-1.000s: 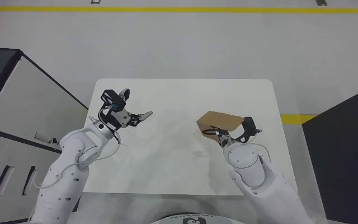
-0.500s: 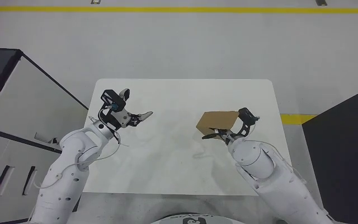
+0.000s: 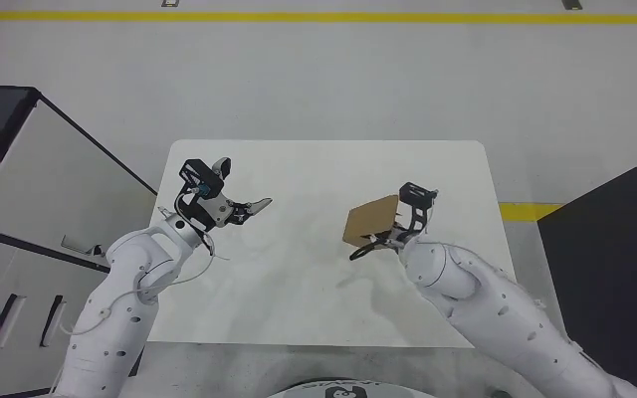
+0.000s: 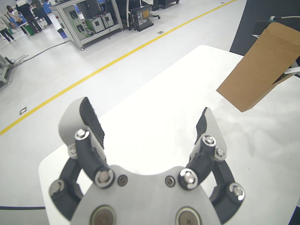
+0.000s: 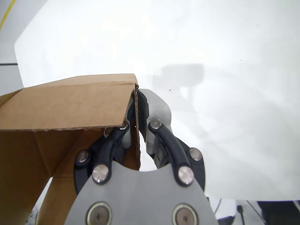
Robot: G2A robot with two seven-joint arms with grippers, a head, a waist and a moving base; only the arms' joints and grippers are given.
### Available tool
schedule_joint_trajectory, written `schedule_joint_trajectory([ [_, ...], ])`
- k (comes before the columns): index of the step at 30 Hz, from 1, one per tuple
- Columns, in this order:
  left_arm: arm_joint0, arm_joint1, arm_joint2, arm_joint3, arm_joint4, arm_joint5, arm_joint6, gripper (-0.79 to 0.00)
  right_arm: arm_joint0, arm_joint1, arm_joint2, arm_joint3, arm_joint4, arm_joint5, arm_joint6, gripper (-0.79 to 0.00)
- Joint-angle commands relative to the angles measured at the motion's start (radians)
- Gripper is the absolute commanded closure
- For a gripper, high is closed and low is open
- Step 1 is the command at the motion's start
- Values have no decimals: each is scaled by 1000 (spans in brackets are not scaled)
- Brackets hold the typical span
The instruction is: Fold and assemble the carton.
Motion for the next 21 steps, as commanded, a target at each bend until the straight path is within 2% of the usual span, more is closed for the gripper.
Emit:
schedule_joint_trajectory([
  [1, 0, 0, 0, 0, 0, 0, 0, -785, 43, 6, -46, 10, -85, 2, 108, 0],
  [3, 0, 0, 0, 0, 0, 0, 0, -785, 81, 11, -90, 32, -147, -24, 168, 0],
  [6, 0, 0, 0, 0, 0, 0, 0, -785, 118, 12, -132, 66, -167, -48, 192, 0],
  [16, 0, 0, 0, 0, 0, 0, 0, -785, 138, 9, -156, 69, -157, -20, 165, 0],
  [19, 0, 0, 0, 0, 0, 0, 0, -785, 113, 2, -162, 89, -146, -55, 126, 0],
  [21, 0, 0, 0, 0, 0, 0, 0, -785, 115, -3, -182, 99, -181, -26, 123, 0],
])
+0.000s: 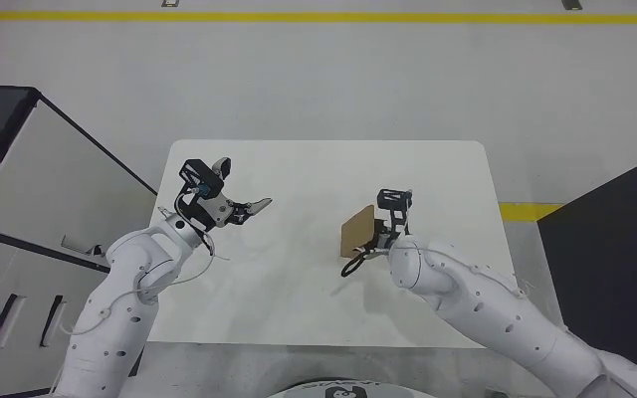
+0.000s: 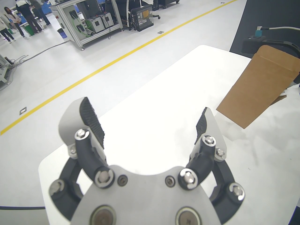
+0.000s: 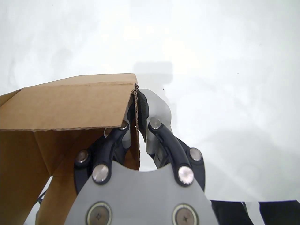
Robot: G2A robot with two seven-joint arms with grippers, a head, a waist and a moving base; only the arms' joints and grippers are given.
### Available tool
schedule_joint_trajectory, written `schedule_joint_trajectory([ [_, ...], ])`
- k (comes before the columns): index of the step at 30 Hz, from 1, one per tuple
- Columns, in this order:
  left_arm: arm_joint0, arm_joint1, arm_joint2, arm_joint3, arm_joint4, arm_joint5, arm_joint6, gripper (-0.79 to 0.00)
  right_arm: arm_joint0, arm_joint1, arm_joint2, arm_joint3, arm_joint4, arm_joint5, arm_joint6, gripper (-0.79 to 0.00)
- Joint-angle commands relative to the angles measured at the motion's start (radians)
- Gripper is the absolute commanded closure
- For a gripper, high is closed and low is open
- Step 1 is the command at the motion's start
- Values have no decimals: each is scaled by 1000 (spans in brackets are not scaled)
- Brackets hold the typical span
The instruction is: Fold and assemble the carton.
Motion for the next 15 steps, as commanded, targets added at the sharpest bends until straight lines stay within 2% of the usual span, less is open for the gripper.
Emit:
schedule_joint_trajectory([
  [1, 0, 0, 0, 0, 0, 0, 0, -785, 7, -6, -21, 5, -34, 31, 8, 0],
  [7, 0, 0, 0, 0, 0, 0, 0, -785, 28, -24, -75, 41, -98, 58, 9, 0],
  [15, 0, 0, 0, 0, 0, 0, 0, -785, 50, -50, -102, 89, -108, 58, 9, 0],
])
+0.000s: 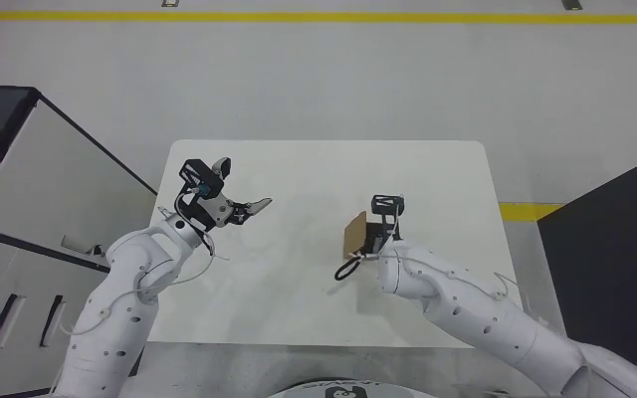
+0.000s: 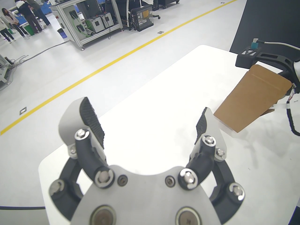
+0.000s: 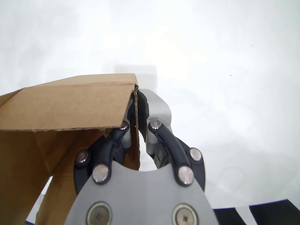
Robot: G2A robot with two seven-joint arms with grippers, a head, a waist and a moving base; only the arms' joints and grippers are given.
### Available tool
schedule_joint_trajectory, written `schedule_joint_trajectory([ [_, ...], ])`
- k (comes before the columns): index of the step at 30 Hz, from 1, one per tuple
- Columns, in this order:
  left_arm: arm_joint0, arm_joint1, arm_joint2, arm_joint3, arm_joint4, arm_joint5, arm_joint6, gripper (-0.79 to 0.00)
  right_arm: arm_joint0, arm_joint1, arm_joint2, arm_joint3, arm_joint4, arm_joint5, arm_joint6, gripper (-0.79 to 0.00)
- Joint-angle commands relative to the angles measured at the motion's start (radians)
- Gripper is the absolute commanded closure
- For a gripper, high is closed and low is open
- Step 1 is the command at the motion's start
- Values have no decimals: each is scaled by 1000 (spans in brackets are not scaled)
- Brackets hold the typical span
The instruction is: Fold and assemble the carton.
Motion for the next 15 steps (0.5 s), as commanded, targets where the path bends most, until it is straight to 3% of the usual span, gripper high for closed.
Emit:
schedule_joint_trajectory([
  [1, 0, 0, 0, 0, 0, 0, 0, -785, 6, -5, -5, 7, 3, 0, 0, -18],
  [4, 0, 0, 0, 0, 0, 0, 0, -785, 14, -12, -11, 15, 9, 0, 0, -228],
  [6, 0, 0, 0, 0, 0, 0, 0, -785, 18, -14, -15, 19, 10, 0, 0, -259],
  [11, 0, 0, 0, 0, 0, 0, 0, -785, 32, -20, -25, 34, 26, 0, 0, -249],
  [15, 0, 0, 0, 0, 0, 0, 0, -785, 37, -21, -25, 21, 33, 0, 0, -351],
])
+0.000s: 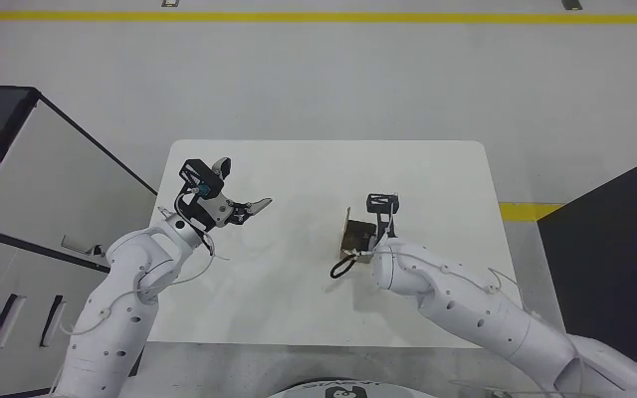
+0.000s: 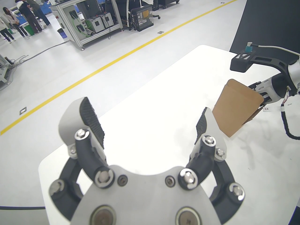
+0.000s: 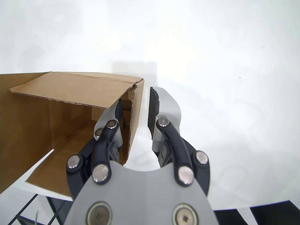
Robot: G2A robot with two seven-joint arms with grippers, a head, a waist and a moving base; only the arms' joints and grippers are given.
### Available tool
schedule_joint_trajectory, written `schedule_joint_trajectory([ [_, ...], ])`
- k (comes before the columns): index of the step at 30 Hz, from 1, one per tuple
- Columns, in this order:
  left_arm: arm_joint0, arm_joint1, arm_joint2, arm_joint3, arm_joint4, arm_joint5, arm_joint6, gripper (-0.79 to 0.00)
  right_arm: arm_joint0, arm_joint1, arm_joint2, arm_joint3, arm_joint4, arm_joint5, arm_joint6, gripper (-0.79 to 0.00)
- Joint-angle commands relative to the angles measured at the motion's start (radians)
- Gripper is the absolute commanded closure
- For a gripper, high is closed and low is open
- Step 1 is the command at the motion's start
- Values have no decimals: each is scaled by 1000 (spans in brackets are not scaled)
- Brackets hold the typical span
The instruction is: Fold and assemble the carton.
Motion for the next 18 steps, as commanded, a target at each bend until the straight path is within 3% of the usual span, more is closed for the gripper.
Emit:
schedule_joint_trajectory([
  [1, 0, 0, 0, 0, 0, 0, 0, -785, -2, 1, 4, -15, 1, 0, 0, -385],
  [2, 0, 0, 0, 0, 0, 0, 0, -785, -5, 3, 7, -27, 2, 0, 0, -425],
  [3, 0, 0, 0, 0, 0, 0, 0, -785, -8, 5, 10, -37, 1, 0, 0, -560],
  [4, 0, 0, 0, 0, 0, 0, 0, -785, -13, 8, 14, -48, 0, -1, 1, -597],
  [6, 0, 0, 0, 0, 0, 0, 0, -785, -25, 17, 33, -74, 6, -3, 3, -745],
  [12, 0, 0, 0, 0, 0, 0, 0, -785, -92, 54, 124, -170, 20, -23, 20, -785],
  [18, 0, 0, 0, 0, 0, 0, 0, -785, -209, 94, 282, -268, 106, -138, 6, -785],
])
